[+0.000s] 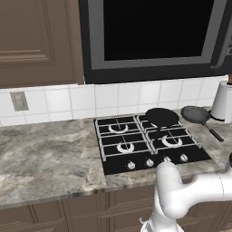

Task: Place both pans onto different burners. Then place the squash and the fish on different pans.

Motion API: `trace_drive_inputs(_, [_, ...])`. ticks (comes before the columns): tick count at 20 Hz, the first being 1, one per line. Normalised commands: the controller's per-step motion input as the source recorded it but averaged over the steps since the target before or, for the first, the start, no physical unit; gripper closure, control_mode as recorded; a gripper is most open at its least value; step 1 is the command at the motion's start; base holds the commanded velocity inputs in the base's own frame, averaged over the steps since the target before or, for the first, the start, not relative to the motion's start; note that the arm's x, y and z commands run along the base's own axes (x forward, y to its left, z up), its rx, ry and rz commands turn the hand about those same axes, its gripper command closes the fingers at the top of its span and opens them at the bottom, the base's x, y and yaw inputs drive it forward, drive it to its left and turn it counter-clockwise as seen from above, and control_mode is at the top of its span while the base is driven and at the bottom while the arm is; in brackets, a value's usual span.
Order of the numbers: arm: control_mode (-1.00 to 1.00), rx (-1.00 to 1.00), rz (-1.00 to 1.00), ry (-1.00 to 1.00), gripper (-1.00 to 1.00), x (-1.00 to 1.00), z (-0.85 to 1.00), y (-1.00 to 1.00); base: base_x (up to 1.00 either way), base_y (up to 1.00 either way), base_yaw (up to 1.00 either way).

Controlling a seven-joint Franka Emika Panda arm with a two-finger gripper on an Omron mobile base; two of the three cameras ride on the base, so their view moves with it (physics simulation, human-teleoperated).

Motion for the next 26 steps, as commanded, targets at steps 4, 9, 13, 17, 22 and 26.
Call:
trace_drive_inputs(4, [-1.0,0.01,0.0,0.04,1.0,0.0,-0.91,0.0,0.0,0.0,0.0])
trace_drive_inputs(9, [-1.0,0.01,0.0,0.02,1.0,-0.08,-0.9,0.09,0.0,0.0,0.0])
trace_drive_inputs(13, [-1.0,0.02,0.0,0.0,1.0,-0.24,-0.65,0.22,0.0,0.0,0.0])
trace_drive_inputs(17, [-1.0,0.01,0.0,-0.01,1.0,-0.54,-0.15,0.59,0.0,0.0,0.0])
trace_drive_inputs(22, [-1.0,0.0,0.0,-0.07,1.0,-0.64,0.02,0.9,0.0,0.0,0.0])
trace_drive_inputs(26, [-1.0,-0.01,0.0,-0.09,1.0,-0.43,0.18,0.86,0.0,0.0,0.0])
